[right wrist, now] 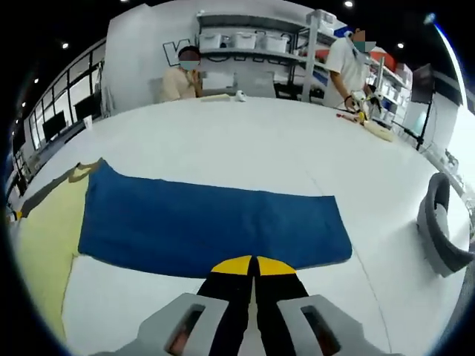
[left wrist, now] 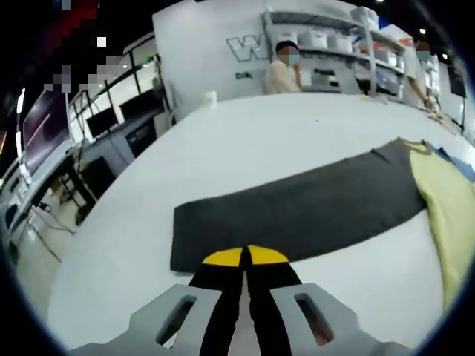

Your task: Fold the garment on the visible template until the final outline fits inside the template.

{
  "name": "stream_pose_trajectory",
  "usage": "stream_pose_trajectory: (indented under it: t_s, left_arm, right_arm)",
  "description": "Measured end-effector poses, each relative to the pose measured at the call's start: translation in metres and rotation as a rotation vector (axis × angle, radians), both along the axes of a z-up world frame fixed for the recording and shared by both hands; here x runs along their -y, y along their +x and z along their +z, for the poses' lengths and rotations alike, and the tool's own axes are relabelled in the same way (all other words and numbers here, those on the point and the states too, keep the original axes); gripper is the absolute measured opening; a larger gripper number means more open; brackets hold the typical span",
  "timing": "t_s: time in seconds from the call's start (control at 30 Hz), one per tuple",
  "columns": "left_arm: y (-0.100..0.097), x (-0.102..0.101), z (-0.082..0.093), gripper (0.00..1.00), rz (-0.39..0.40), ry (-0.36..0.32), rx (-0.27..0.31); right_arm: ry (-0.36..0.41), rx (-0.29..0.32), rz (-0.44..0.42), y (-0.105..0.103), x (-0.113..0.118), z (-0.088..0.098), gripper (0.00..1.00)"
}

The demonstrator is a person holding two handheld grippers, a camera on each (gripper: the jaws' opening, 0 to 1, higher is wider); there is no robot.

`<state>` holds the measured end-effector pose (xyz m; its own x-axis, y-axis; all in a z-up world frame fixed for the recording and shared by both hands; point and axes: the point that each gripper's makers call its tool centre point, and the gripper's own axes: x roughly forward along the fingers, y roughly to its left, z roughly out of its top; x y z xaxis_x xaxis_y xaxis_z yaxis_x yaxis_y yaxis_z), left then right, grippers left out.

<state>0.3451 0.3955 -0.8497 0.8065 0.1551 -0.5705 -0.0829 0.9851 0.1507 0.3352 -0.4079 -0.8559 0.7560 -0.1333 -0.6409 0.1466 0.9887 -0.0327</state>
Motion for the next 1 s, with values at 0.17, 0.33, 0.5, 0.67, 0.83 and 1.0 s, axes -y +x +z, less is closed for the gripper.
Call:
stream_pose_trajectory:
  t_s: [0.17,0.33,0.5,0.67,0.83,1.0]
  left_arm:
    - [0.001,-0.002,0.001,0.04,0.006,-0.029,-0.011]
    - [-0.004,0.001,0.023,0.20,0.019,-0.088,0.062]
    - [-0.022,-0.021,0.030,0.25,0.029,-0.167,0.108]
    - [-0.041,-0.034,0.024,0.34,0.073,-0.231,0.103]
    - [-0.038,-0.037,0.021,0.38,0.100,-0.313,0.110]
    - [-0.026,-0.038,0.009,0.38,0.103,-0.374,0.090]
  right_arm:
    - [-0.012,-0.016,0.010,-0.010,-0.005,0.004,0.00]
    - [0.019,0.133,-0.042,-0.010,-0.005,0.044,0.10]
    - [0.063,0.174,-0.040,-0.038,-0.019,0.050,0.12]
    - [0.100,0.221,-0.065,-0.072,-0.040,0.058,0.13]
    - [0.120,0.228,-0.080,-0.105,-0.068,0.059,0.13]
    - [0.114,0.221,-0.075,-0.126,-0.082,0.062,0.12]
